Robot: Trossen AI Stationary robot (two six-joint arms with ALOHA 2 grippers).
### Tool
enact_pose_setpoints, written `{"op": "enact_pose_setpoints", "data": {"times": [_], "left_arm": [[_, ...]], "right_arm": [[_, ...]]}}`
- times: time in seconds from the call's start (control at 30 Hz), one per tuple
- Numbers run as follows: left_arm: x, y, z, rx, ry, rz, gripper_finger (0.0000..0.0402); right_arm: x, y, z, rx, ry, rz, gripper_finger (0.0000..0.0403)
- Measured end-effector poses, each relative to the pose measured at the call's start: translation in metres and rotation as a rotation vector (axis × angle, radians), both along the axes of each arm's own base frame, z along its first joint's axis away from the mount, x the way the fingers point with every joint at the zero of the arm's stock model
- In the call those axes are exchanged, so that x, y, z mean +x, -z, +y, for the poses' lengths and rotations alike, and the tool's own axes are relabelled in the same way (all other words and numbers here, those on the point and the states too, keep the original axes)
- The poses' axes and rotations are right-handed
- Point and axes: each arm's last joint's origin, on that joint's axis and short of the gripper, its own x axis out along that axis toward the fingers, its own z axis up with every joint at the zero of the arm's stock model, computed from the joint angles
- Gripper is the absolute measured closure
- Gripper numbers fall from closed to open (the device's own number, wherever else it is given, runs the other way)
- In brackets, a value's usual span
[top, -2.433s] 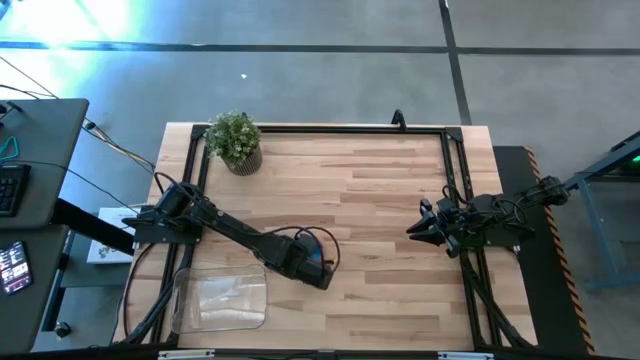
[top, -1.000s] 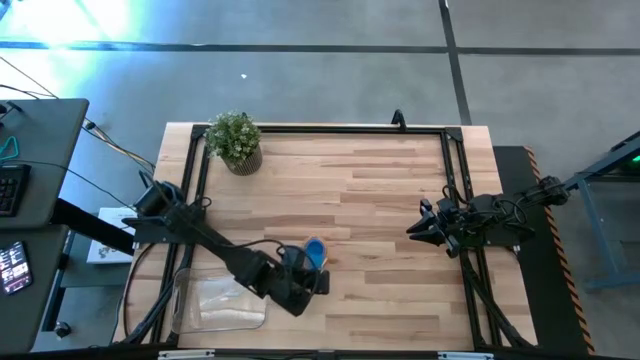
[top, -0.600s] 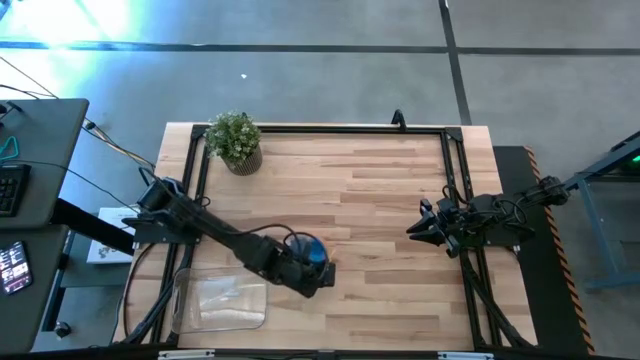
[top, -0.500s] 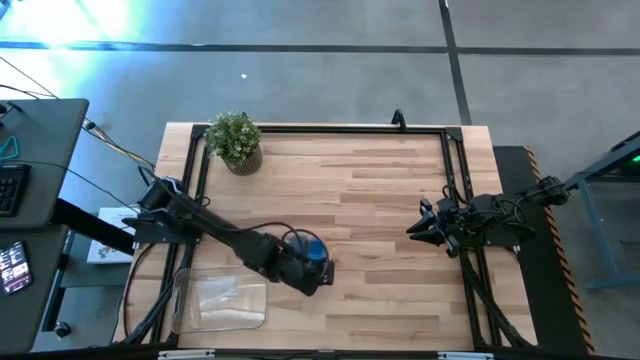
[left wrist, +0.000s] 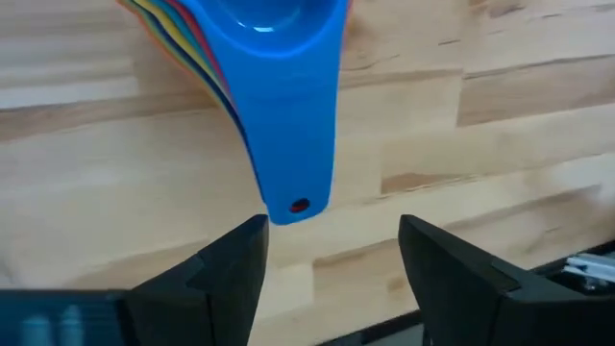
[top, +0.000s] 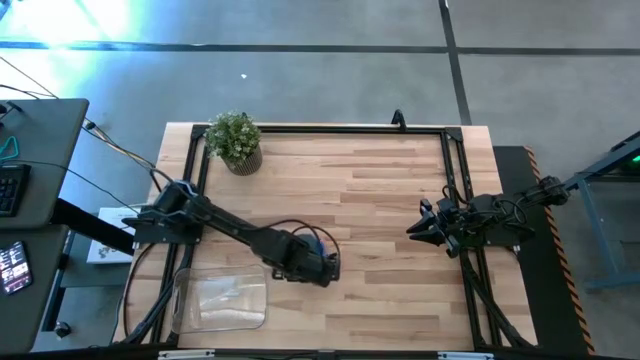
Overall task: Nest measuring cups in basket
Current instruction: Put the nested measuring cups into the transparent bin
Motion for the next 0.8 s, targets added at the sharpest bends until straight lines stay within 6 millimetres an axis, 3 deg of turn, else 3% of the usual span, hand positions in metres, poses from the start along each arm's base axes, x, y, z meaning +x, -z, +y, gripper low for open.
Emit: {"op": "enact_pose_setpoints", "data": {"times": [0.17,0.47,0.8], "left_arm": [[0.005,0.012,0.001,0.014,-0.015,0.048,0.0161],[0.009,0.013,0.01,0.035,-0.027,0.051,0.0128],[0.022,0.042,0.01,0.031,-0.036,0.066,0.0105]], "right_arm": [[0.0,0.0,0.0,0.001,0.0,-0.002,0.0316],[0.0,0.0,0.0,0.0,0.0,-0.001,0.0316],[0.0,0.0,0.0,-0.001,0.0,0.004,0.0316]]}}
